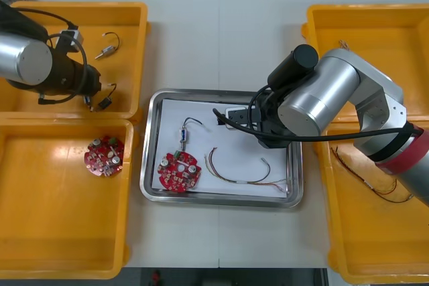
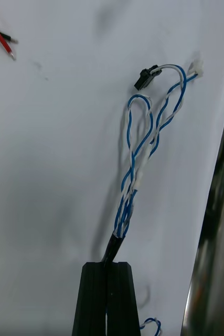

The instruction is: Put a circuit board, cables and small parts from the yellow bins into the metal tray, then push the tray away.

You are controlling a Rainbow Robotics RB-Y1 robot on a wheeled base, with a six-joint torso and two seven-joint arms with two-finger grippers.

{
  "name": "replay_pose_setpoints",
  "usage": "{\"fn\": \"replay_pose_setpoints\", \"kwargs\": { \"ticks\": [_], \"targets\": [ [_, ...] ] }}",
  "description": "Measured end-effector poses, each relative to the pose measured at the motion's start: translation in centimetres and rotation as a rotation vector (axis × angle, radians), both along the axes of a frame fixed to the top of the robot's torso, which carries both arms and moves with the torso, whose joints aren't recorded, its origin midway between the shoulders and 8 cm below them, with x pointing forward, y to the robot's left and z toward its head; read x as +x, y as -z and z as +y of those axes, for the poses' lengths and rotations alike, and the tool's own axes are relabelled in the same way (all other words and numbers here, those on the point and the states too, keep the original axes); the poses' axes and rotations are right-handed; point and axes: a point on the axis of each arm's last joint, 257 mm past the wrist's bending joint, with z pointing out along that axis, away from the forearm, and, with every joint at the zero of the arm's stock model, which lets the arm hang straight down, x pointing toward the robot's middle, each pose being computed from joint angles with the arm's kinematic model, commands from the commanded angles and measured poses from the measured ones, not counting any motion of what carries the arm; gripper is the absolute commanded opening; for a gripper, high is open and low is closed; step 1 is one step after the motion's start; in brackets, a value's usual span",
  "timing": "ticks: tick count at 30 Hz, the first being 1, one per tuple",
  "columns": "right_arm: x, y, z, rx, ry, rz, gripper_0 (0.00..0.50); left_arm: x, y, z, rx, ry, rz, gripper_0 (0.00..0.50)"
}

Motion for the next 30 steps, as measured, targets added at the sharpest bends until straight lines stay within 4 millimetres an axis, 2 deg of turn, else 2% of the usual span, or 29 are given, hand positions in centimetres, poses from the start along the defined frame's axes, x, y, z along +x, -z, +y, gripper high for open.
{"fn": "replay_pose_setpoints", "kwargs": {
  "ticks": [8,9,10,11,12,13,15,22,23,24,26,30],
  "targets": [
    [0.4,0.3,-0.3,0.002,0.011,-0.001,0.0,-0.6,1.3,0.2,0.008,0.001,0.021,0.5],
    [0.4,0.4,-0.3,0.002,0.01,0.0,0.056,-0.7,1.4,0.3,0.01,-0.001,0.022,0.5],
    [0.4,0.4,-0.3,0.002,0.01,0.001,0.197,-0.8,1.5,0.5,0.012,-0.003,0.024,0.5],
    [0.4,0.4,-0.3,0.002,0.011,0.003,0.262,-0.9,1.6,0.6,0.014,-0.005,0.026,0.5],
    [0.3,0.5,-0.4,0.0,0.012,0.007,0.37,-0.9,1.7,0.8,0.017,-0.007,0.028,0.5],
    [0.2,0.5,-0.5,-0.003,0.013,0.011,0.451,-1.0,1.8,1.0,0.019,-0.009,0.03,0.5],
    [0.0,0.6,-0.7,-0.01,0.018,0.019,0.5,-1.2,2.1,1.3,0.021,-0.013,0.036,0.5],
    [-0.7,0.8,-1.0,-0.021,0.04,0.046,0.5,-1.7,2.7,1.6,0.023,-0.018,0.047,0.5],
    [-0.8,0.8,-1.0,-0.021,0.04,0.049,0.5,-1.7,2.7,1.7,0.024,-0.019,0.047,0.475],
    [-1.0,0.8,-0.9,-0.021,0.037,0.052,0.5,-1.7,2.7,1.7,0.024,-0.019,0.047,0.403],
    [-1.2,0.6,-0.7,-0.02,0.032,0.055,0.5,-1.7,2.7,1.8,0.025,-0.02,0.047,0.002],
    [-1.6,0.4,-0.2,-0.015,0.034,0.07,0.5,-1.7,2.7,1.9,0.026,-0.021,0.048,0.0]
  ]
}}
